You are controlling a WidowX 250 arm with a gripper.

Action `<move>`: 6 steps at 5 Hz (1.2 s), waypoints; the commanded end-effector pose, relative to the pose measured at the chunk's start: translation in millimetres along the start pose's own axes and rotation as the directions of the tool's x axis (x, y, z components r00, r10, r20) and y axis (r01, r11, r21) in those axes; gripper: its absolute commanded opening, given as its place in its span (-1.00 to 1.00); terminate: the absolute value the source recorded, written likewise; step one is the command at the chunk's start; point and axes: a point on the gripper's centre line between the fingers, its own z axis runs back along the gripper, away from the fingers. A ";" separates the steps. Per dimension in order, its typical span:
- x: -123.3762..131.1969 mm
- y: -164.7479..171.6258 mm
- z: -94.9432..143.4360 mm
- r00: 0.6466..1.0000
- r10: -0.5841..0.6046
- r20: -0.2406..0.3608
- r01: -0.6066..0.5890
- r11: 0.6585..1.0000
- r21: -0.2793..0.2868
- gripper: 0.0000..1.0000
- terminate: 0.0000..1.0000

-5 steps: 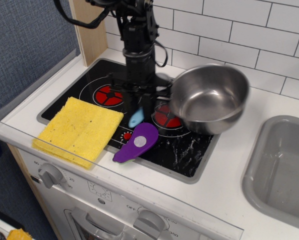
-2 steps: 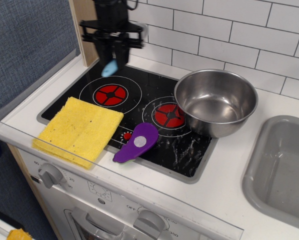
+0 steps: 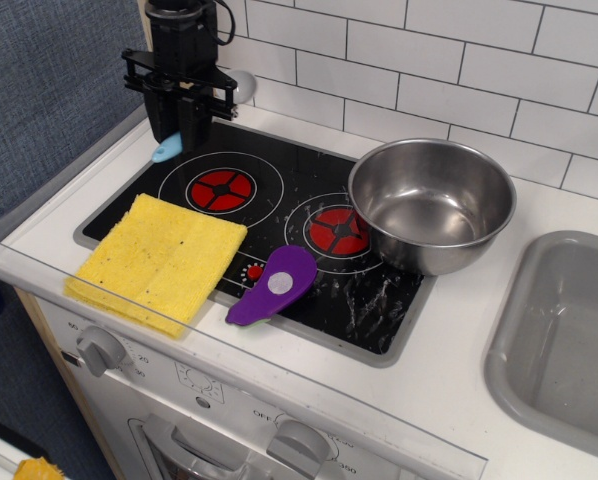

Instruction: Move the blue spoon to the upper left of cooktop

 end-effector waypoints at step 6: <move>-1.5 13.5 35.2 0.991 0.021 0.129 -0.024 0.999 0.026 1.00 -1.00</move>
